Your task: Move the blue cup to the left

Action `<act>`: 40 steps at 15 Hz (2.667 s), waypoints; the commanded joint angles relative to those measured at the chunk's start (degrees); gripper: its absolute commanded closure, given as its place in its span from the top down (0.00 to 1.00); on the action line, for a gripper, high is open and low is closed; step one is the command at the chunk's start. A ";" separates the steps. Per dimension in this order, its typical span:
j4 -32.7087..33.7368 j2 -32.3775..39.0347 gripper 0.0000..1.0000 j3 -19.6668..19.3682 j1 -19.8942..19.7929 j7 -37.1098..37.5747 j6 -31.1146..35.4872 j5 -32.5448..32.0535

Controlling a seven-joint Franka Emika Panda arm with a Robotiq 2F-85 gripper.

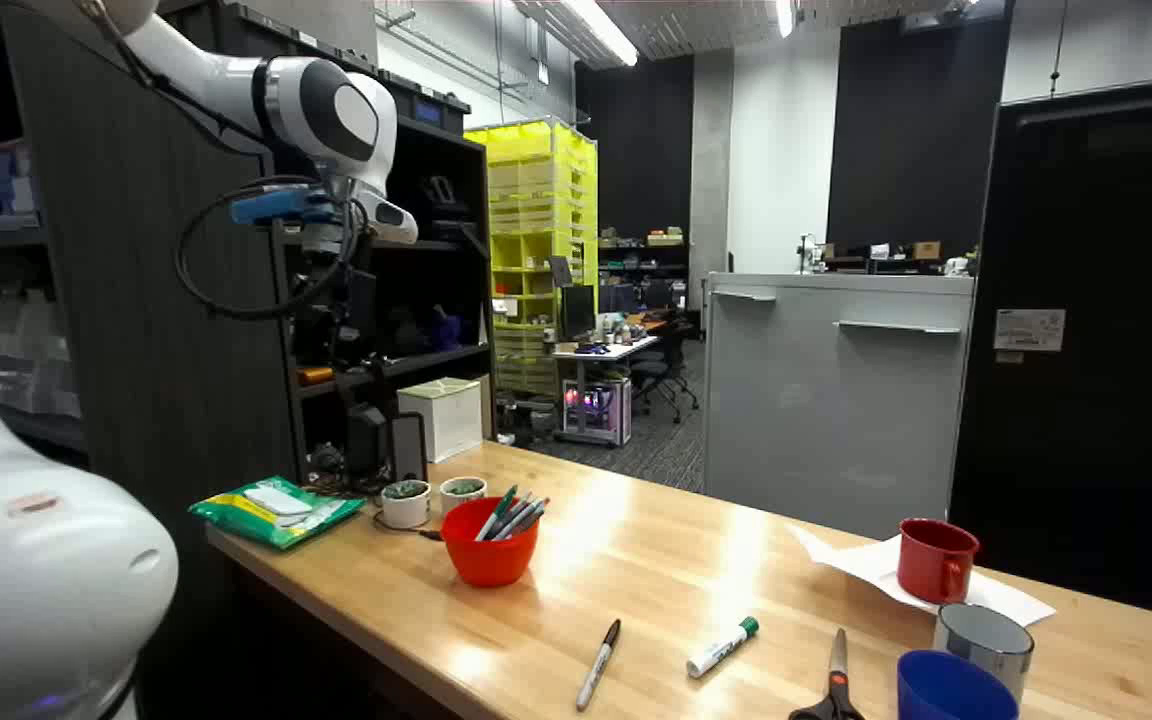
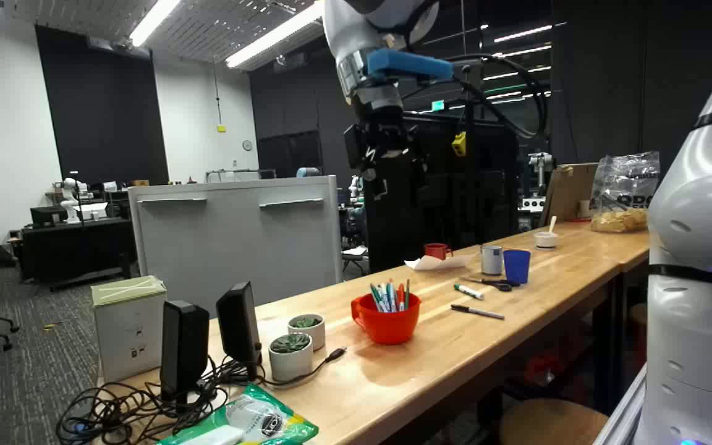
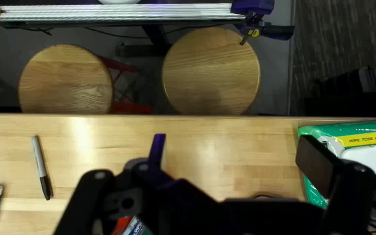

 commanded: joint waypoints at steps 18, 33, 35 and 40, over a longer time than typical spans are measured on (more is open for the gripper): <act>1.02 1.33 1.00 -3.96 -3.29 -0.76 1.76 -7.11; 4.71 8.06 1.00 -15.57 -12.06 -1.86 1.54 -15.96; 3.50 7.47 1.00 -15.84 -11.79 -2.43 1.92 -14.92; 4.22 7.95 1.00 -16.10 -11.93 -2.27 1.90 -14.92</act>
